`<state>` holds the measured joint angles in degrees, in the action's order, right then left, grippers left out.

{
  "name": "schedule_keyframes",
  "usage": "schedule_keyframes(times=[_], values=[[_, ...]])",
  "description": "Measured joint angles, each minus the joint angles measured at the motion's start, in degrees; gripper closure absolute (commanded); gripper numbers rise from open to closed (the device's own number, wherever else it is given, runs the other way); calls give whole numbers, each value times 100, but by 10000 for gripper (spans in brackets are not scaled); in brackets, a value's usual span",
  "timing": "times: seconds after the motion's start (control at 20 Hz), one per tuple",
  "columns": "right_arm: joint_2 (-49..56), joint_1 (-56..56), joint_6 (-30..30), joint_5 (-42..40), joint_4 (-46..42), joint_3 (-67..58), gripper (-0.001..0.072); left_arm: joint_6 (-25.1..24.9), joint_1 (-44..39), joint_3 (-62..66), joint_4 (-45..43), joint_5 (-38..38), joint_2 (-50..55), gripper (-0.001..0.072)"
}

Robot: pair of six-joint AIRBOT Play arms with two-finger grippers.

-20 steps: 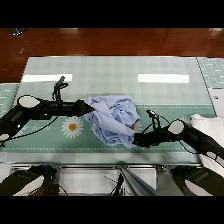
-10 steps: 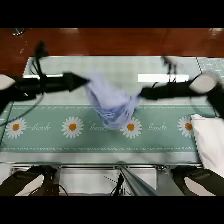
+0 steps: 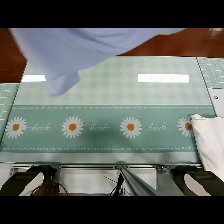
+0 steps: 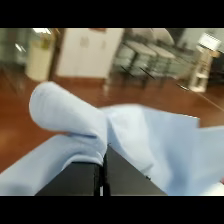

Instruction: Fold the shirts.

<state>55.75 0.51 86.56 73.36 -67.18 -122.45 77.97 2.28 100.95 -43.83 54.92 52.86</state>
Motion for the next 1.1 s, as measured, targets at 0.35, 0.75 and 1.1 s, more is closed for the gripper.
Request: schedule_keyframes(times=[0.35, 0.75, 1.1], values=[[-1370, -52, -96, 422, -597, 2, 693, 557, 155, 492, -1547, 1088, -1386, 687], [-1884, -59, -17, 1045, -710, 2247, 693, 1165, 166, -1252, -1941, 2879, -1906, 686], [-385, -57, 138, -308, -920, 4232, 693, 1178, -407, -4588, -1438, 514, -874, 686]])
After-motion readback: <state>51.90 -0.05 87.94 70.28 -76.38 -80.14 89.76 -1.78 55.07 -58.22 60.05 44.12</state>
